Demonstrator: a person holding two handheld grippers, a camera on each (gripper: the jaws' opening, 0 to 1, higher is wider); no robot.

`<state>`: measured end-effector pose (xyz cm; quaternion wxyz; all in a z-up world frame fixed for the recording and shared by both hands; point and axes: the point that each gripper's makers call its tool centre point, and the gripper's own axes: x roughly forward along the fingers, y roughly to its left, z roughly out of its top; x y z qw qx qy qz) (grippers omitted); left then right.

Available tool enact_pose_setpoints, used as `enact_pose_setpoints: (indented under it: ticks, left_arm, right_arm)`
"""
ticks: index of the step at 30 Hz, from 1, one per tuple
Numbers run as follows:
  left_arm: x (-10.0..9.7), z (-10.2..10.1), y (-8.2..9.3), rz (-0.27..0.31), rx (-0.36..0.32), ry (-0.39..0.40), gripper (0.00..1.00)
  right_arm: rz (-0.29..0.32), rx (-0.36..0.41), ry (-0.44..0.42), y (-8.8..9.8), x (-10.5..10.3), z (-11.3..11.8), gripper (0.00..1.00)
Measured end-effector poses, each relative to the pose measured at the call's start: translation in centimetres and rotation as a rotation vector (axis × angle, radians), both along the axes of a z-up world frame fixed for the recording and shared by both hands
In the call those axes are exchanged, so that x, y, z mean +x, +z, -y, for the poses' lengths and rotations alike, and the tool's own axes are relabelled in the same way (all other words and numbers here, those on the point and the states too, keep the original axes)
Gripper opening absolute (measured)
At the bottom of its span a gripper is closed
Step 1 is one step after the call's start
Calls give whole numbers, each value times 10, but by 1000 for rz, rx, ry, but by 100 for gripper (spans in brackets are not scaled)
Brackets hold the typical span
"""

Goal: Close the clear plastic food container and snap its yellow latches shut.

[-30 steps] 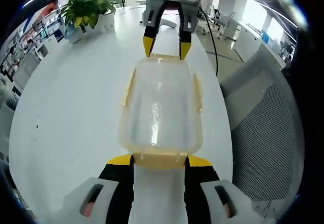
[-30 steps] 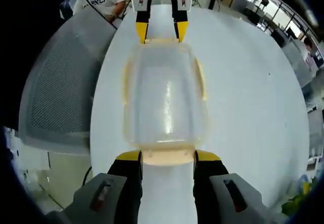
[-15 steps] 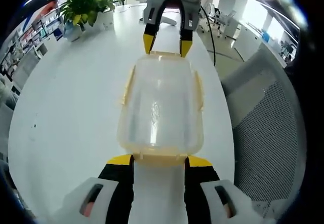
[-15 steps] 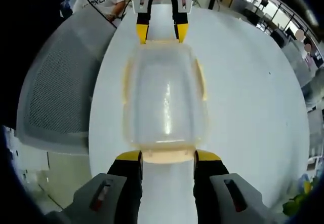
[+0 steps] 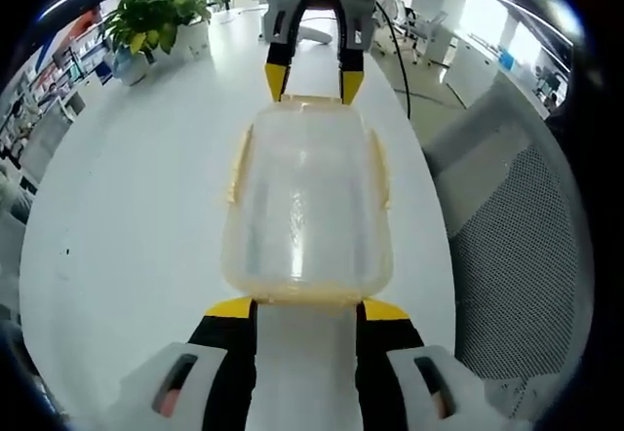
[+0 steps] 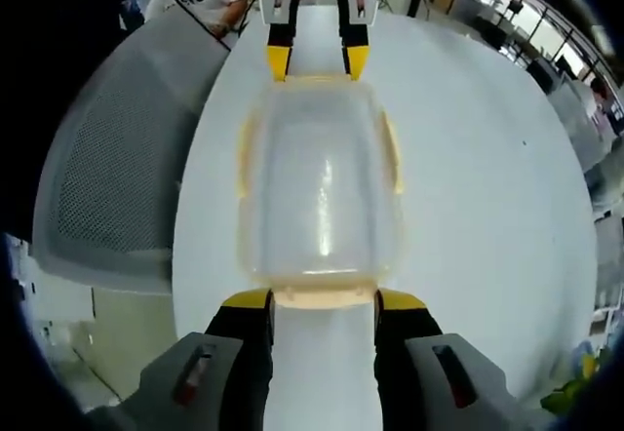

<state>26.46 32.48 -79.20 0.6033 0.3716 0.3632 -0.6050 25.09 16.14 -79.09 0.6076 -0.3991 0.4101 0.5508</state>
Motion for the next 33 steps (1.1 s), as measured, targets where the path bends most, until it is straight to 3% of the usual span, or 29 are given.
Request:
enact_pose_setpoints:
  ticks: [6, 16, 21, 24, 30, 33]
  left_arm:
    - [-3, -4, -2, 1, 1, -1, 34]
    - [-4, -9, -1, -9, 3, 27, 34]
    - [-2, -8, 7, -70, -56, 130, 36]
    - [-2, -13, 10, -74, -57, 149, 35]
    - [-2, -5, 18, -213, -196, 339, 34]
    - [1, -6, 21, -245, -236, 423, 34]
  right_arm:
    - [14, -24, -16, -1, 1, 8, 36]
    - [-2, 16, -90, 5, 0, 7, 37]
    - [-87, 128, -197, 19, -5, -4, 39]
    - [-96, 134, -227, 21, -4, -1, 38]
    - [-124, 184, -454, 22, 6, 6, 35]
    - [-170, 283, -570, 27, 10, 0, 36]
